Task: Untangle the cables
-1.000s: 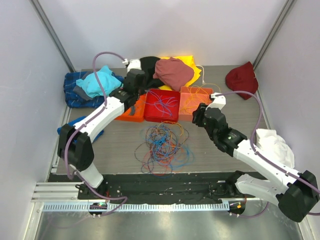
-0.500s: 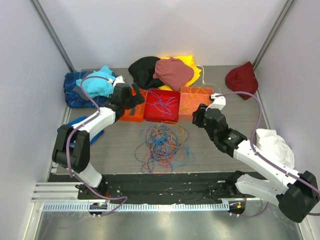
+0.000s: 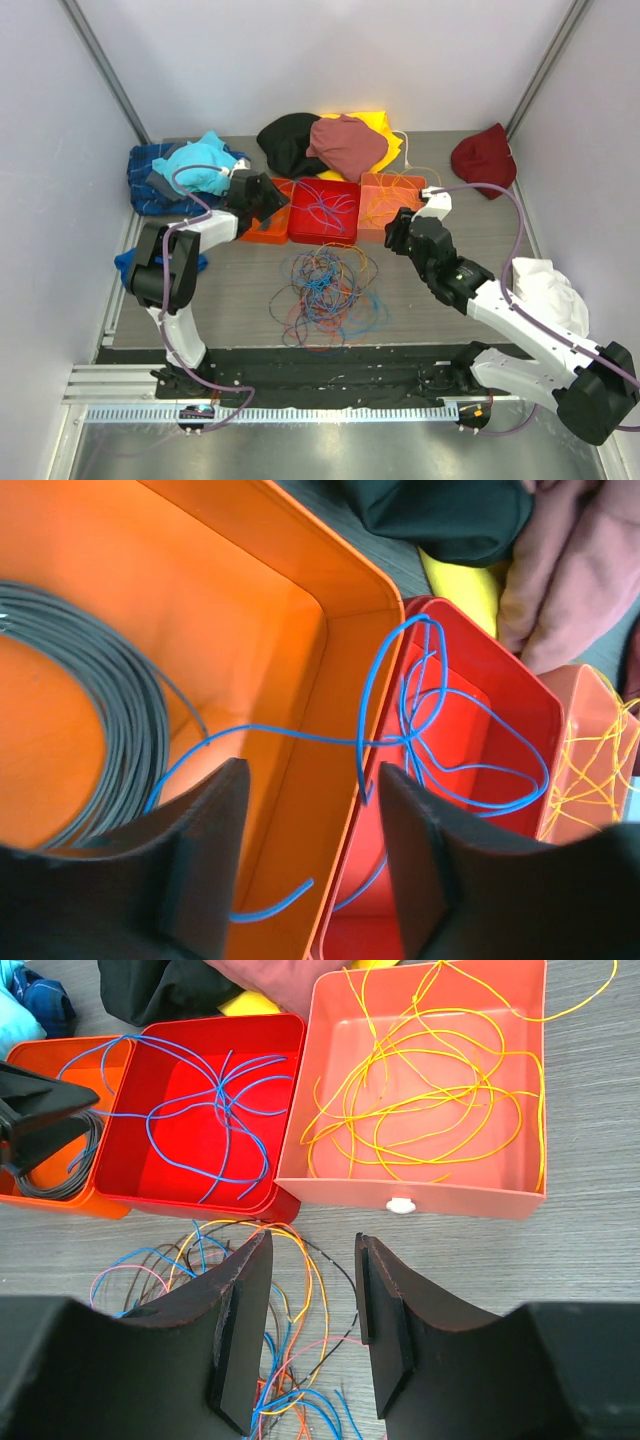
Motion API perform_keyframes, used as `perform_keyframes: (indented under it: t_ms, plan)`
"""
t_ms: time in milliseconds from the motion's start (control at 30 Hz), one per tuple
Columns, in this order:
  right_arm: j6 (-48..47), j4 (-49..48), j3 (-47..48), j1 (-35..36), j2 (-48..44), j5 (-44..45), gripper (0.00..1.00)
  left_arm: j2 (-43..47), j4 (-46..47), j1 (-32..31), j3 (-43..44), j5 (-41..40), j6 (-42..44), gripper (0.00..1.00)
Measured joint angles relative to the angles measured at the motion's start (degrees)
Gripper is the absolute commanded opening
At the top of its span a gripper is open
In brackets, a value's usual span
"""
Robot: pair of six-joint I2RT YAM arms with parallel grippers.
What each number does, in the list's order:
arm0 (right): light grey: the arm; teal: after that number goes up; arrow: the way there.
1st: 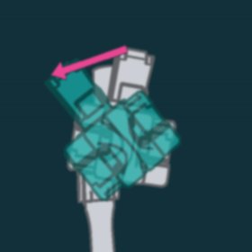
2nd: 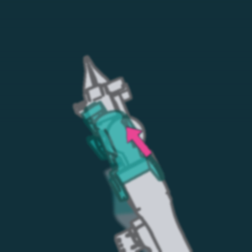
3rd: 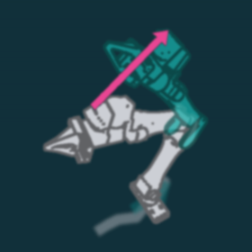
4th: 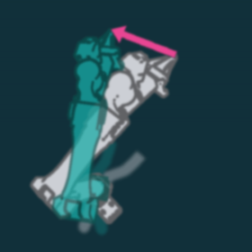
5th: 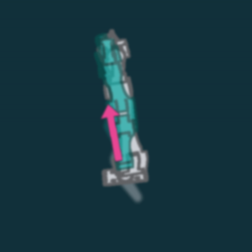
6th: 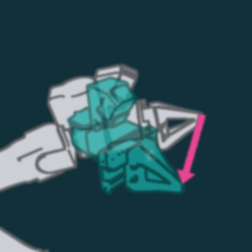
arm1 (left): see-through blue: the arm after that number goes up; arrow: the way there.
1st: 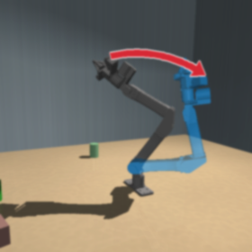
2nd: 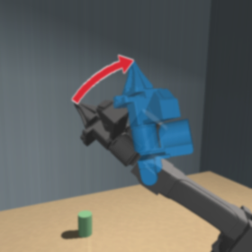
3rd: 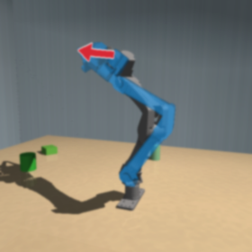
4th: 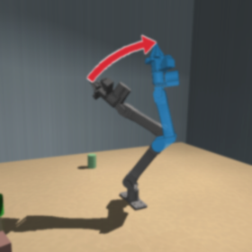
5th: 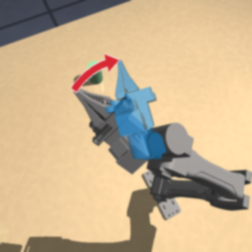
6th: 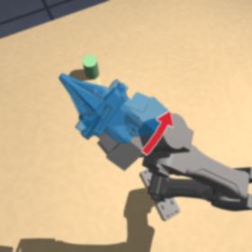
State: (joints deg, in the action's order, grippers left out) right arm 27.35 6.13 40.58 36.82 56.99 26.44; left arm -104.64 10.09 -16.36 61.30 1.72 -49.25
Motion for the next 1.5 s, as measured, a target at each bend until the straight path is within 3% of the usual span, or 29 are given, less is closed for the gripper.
perform_keyframes:
  t_ms: [233,300,633,867,1100,1500]
  plan:
    - [0.00,0.00,0.00,0.00,0.04,0.00,0.46,-1.60,2.60,0.00,1.95,2.16,-1.16,0.06]
    - [0.02,0.00,0.00,0.00,0.17,0.00,0.46,-1.57,3.34,0.00,2.23,2.49,-1.09,0.01]
    - [0.02,-0.04,-0.02,0.00,0.76,-0.07,0.46,7.15,0.90,-1.09,2.64,1.11,3.78,0.00]
    - [0.02,-0.04,-0.02,0.00,0.74,-0.07,0.46,11.72,-5.70,-7.80,13.31,-3.85,11.76,0.00]
    - [0.04,-0.02,-0.04,0.00,-0.28,-0.04,0.46,9.44,-9.97,-14.75,19.15,-7.96,18.27,0.00]
    - [0.02,0.24,-0.66,0.00,-1.86,0.04,0.46,-1.29,-17.29,-15.06,15.91,-12.92,21.05,0.00]
